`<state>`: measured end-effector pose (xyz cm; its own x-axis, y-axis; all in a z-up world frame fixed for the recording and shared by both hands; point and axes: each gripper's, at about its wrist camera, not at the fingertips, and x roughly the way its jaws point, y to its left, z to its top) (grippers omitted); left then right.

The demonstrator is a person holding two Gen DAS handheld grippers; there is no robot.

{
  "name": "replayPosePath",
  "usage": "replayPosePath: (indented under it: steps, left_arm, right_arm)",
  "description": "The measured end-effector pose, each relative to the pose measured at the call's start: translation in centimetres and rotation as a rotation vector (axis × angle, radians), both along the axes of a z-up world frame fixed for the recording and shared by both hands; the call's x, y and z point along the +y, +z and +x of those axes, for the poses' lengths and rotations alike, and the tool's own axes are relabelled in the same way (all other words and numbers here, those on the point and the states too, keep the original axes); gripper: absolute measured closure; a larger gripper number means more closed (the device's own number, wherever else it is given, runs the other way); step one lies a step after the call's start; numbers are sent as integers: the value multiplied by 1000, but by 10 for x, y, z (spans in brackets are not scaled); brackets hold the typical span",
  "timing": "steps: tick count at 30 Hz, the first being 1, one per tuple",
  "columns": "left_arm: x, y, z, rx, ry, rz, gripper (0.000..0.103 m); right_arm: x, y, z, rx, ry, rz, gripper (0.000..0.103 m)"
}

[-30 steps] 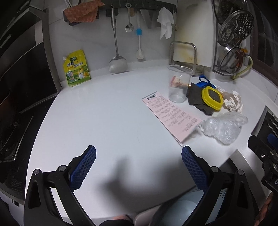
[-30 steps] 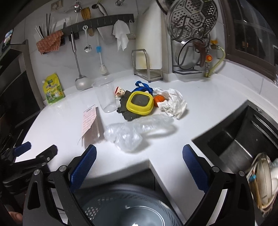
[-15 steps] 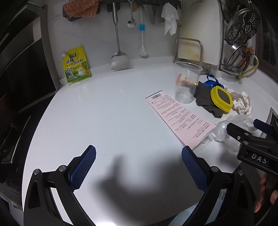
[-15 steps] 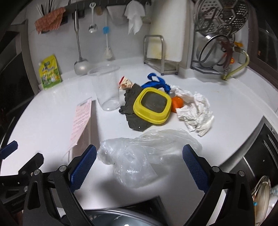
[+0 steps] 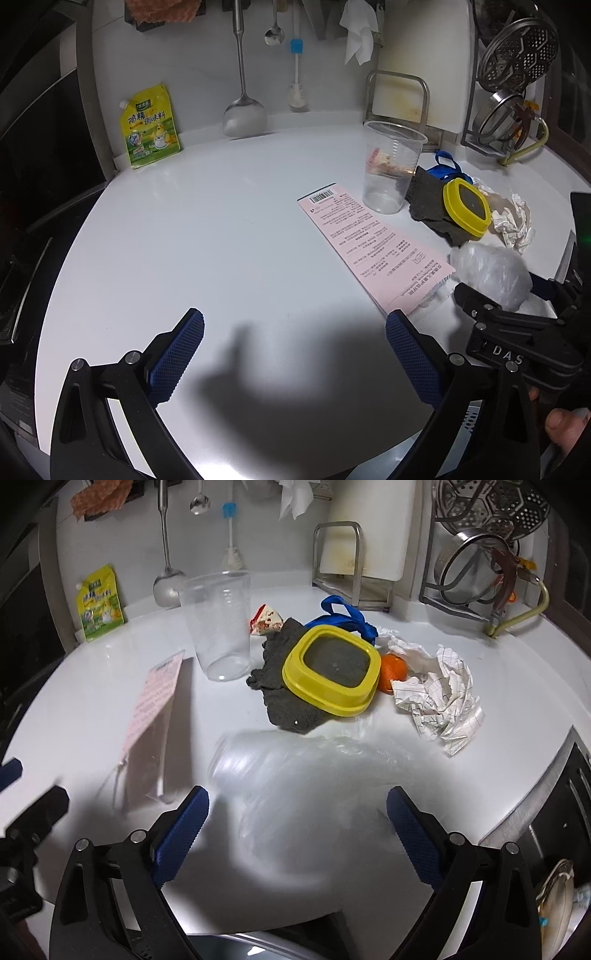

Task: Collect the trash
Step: 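Reach the right tool to the clear plastic bag and grasp it, then grasp the pink receipt with the left tool while the right tool holds the bag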

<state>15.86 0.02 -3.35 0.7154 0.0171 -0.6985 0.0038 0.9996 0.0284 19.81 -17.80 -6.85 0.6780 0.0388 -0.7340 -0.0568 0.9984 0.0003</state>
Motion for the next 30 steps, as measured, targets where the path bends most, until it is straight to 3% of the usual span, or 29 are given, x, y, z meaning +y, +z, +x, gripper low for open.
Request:
replayPosePath:
  steps: [1, 4, 10, 14, 22, 30]
  left_arm:
    - [-1, 2, 1, -4, 0, 0, 6]
    - [-3, 8, 3, -14, -1, -4, 6]
    - [-9, 13, 9, -16, -1, -19, 6]
    - [-13, 12, 13, -17, 6, -18, 6]
    - [-18, 16, 27, -2, 27, -70, 6]
    - [-36, 9, 61, 48, 55, -42, 6]
  right_arm:
    - [-1, -1, 1, 9, 6, 10, 34]
    - [-5, 2, 0, 2, 11, 44, 40]
    - [-12, 4, -2, -4, 24, 108, 73]
    - [-21, 7, -11, -29, 12, 139, 83]
    - [-38, 24, -32, -106, 3, 183, 84]
    - [-56, 33, -47, -146, -3, 233, 84]
